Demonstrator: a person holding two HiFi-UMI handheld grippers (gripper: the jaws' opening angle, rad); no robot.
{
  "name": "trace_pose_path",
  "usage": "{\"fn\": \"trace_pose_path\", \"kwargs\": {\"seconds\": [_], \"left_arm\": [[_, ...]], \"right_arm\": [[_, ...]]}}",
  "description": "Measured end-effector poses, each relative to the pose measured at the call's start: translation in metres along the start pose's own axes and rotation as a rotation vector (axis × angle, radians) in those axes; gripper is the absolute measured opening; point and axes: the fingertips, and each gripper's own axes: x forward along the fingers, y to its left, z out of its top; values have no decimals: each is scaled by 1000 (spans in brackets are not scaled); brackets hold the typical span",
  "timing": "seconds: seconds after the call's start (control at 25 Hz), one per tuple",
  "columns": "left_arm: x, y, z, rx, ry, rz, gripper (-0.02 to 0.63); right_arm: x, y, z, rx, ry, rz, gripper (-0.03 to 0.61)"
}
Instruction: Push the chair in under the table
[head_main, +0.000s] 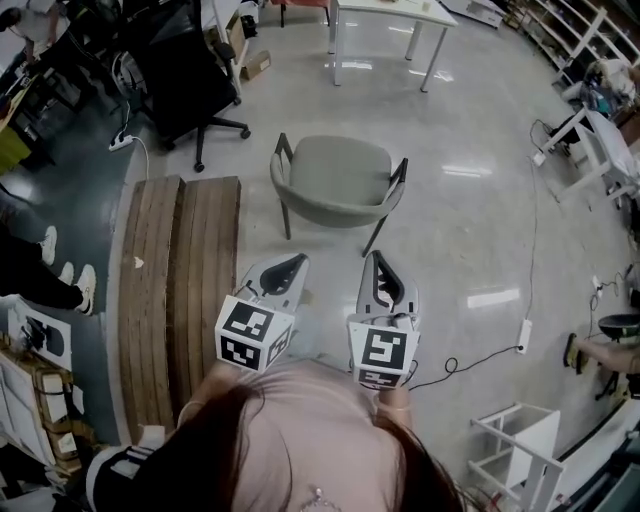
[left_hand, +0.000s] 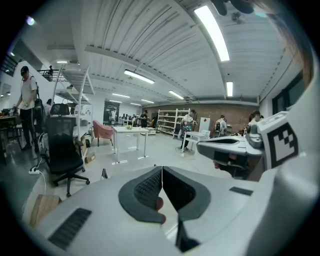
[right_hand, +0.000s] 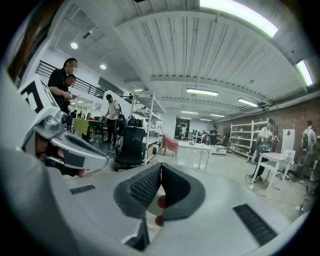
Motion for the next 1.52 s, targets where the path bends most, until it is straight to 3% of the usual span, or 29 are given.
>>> {"fn": "trace_pose_path", "kwargs": {"seconds": [0.72,0.88,1.36,1.52], "left_arm": [[95,87,4,100,100,-18,11],[108,102,3,128,115,-43,72],[138,135,-19,213,218,-128,107],[148,137,-44,264,310,-148,120]], "right_arm": [[118,11,-20,-156,115,66,25],[139,18,-29,-189,165,70,29],[185,37,-56,-245,272,103,105],[193,45,-75,-290,326,140,137]]}}
